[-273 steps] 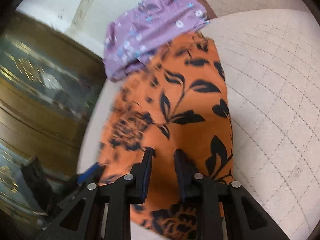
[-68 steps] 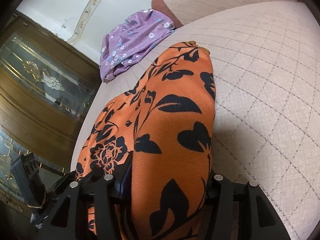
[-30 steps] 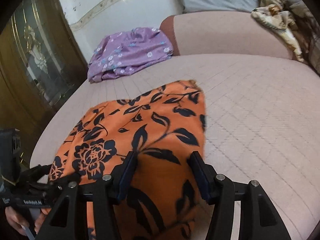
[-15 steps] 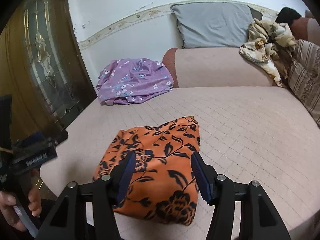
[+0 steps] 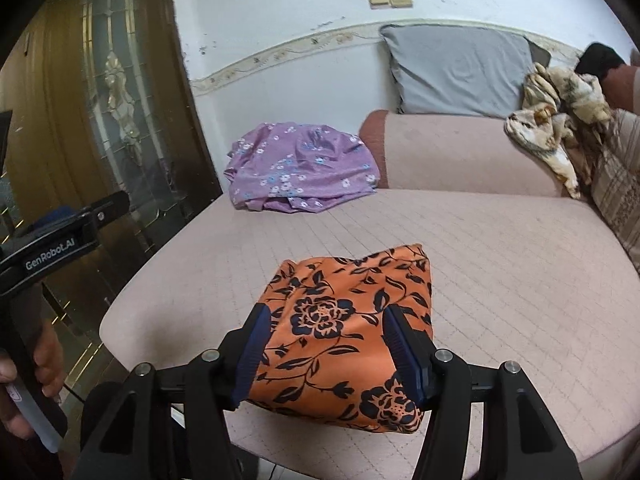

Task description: Fold small clothes

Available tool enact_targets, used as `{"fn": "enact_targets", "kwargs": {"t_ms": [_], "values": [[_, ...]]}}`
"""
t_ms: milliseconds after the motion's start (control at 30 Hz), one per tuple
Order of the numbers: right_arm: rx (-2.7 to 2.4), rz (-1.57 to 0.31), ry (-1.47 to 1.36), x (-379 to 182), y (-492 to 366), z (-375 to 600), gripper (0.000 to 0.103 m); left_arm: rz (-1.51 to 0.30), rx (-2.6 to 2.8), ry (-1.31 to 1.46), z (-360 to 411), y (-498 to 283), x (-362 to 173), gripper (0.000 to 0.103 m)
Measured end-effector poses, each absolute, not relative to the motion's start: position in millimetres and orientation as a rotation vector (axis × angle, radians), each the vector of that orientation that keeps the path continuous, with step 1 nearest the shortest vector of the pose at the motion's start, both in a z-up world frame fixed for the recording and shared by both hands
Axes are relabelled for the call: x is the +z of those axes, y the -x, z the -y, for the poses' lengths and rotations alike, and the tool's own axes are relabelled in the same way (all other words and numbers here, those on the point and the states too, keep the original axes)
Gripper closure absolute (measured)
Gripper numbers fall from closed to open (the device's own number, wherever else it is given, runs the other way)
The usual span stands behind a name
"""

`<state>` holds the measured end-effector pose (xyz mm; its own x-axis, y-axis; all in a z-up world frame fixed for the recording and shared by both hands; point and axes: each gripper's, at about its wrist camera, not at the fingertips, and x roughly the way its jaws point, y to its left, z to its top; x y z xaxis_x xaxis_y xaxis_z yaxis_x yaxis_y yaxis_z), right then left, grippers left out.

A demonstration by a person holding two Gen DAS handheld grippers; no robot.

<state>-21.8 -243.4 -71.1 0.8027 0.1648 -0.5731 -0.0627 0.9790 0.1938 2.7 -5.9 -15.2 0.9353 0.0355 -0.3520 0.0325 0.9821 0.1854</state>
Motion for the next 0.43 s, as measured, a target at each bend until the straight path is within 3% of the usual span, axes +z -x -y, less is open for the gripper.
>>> {"fn": "enact_targets", "kwargs": {"t_ms": [433], "values": [[0.113, -0.644, -0.185, -77.1, 25.9, 252.2, 0.041, -0.383, -0.068, -0.198, 14.5, 5.0, -19.9, 0.0]]}}
